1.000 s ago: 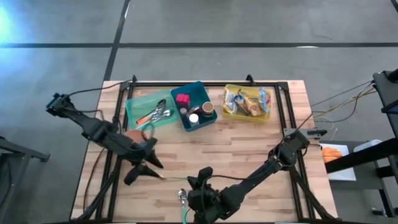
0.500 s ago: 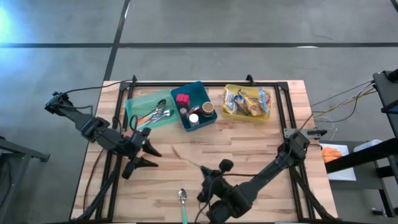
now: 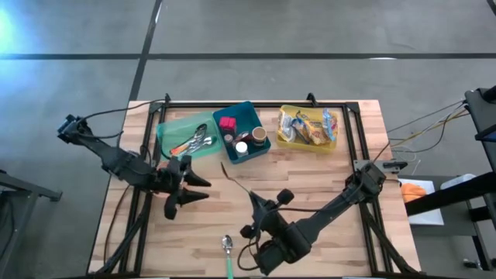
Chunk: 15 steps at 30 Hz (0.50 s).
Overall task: Pick & Place Food Item
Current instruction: Put the gold spoon into the green bin
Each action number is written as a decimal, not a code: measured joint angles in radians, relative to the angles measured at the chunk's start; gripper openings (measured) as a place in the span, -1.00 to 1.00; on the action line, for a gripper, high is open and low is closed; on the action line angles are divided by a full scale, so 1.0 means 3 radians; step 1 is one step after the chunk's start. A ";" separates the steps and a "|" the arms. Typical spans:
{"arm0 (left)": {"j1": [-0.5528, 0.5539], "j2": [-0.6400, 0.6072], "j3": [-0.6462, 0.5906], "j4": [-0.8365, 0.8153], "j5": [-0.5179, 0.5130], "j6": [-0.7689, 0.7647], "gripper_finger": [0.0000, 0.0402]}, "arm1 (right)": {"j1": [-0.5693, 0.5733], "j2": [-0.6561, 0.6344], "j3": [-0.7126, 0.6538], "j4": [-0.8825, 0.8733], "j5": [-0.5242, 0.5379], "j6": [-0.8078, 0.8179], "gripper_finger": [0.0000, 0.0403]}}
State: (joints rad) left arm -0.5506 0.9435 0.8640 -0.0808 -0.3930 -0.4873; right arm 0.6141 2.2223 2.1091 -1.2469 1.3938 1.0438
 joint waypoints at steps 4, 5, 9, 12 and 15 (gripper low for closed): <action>0.0025 0.0094 -0.0165 0.0529 -0.0001 0.0063 -0.07 | -0.0030 0.0000 0.0069 0.0013 0.0162 -0.0017 -0.96; 0.0042 0.0118 -0.0193 0.0606 -0.0011 0.0100 -0.07 | -0.0035 0.0000 0.0081 0.0020 0.0190 -0.0022 -0.96; 0.0138 0.0240 -0.0245 0.0888 -0.0104 0.0177 -0.07 | -0.0057 0.0001 0.0087 0.0126 0.0301 -0.0084 -0.96; 0.0236 0.0382 -0.0245 0.1073 -0.0114 0.0286 -0.07 | -0.0077 0.0001 0.0087 0.0374 0.0306 -0.0360 -0.96; 0.0292 0.0501 -0.0245 0.1270 -0.0114 0.0308 -0.07 | -0.0099 0.0001 0.0087 0.0628 0.0306 -0.0652 -0.96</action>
State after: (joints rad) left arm -0.4630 1.0938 0.7906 0.3003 -0.4271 -0.3949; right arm 0.5845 2.2227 2.1353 -1.0585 1.4855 0.8483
